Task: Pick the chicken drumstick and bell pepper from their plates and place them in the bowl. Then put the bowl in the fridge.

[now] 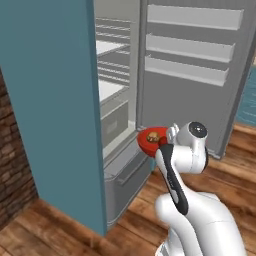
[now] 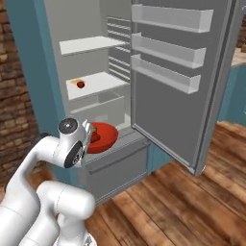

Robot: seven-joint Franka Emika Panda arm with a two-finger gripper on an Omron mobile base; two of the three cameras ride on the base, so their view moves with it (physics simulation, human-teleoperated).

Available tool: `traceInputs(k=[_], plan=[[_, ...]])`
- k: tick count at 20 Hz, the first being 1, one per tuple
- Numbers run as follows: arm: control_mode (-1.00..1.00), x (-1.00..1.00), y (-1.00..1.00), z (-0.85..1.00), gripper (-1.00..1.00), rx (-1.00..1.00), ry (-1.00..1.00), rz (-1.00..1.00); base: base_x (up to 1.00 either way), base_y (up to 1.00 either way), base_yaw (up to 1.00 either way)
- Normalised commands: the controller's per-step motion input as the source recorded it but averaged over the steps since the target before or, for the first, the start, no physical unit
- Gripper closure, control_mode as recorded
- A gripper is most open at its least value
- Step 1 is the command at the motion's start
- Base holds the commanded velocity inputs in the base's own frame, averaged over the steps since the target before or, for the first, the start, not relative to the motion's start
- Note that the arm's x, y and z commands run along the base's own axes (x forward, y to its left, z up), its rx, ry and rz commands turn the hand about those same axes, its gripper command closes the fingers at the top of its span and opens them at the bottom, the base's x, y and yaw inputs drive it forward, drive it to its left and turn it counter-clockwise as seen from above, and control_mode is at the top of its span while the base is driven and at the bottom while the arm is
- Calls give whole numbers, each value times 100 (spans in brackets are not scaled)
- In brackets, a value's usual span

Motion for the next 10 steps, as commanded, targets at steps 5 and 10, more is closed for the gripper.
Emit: traceInputs(k=[5,10], plan=[[100,0,0,0,100,0,0,0,86,-16,12],[100,0,0,0,100,0,0,0,56,-30,46]])
